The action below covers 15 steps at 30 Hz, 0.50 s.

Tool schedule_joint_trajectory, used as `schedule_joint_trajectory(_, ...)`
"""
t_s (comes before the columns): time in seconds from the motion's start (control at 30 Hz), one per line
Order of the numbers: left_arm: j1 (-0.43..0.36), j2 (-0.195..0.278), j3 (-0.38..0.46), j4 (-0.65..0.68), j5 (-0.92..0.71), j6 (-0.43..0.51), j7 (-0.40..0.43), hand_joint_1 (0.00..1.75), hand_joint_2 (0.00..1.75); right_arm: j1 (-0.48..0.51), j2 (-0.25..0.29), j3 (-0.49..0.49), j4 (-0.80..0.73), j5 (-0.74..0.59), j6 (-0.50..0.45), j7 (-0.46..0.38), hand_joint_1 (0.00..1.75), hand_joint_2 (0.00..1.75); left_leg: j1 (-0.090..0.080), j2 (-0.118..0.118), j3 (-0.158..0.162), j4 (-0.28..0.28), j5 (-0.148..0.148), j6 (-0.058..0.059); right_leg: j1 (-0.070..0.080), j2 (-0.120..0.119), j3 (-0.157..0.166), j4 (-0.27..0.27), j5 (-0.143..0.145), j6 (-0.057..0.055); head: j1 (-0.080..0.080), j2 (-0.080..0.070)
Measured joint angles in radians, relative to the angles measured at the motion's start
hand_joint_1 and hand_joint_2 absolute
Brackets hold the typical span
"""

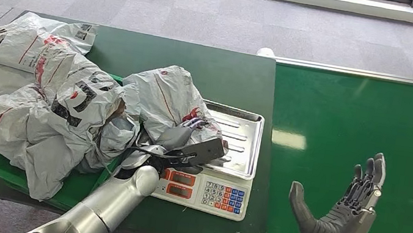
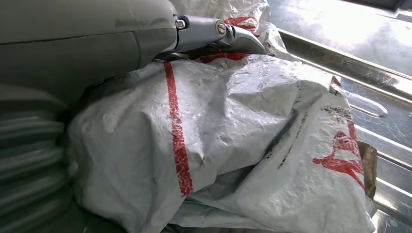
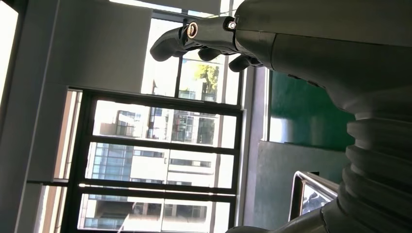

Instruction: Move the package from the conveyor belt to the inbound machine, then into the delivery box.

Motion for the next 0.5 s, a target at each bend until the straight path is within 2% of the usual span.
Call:
schedule_joint_trajectory(0.2,-0.005,0.006,0.0,0.006,0.001,-0.054,0.0,0.0,1.75,-0.006,0.0,0.0,0.006,-0.01,-0.002,0.0,0.0,1.75,0.0,0.0,-0.001,0.0,0.0,0.0,0.0,0.0,0.001,0.0,0.0,0.0,0.0,0.0)
schedule_joint_trajectory(0.5,-0.004,0.016,-0.001,0.005,0.003,-0.068,-0.004,0.0,1.75,-0.024,0.0,0.0,0.02,-0.023,-0.005,0.0,0.0,1.75,0.0,0.0,-0.005,-0.001,-0.001,-0.001,0.0,0.0,0.003,0.0,-0.001,-0.001,0.0,0.0)
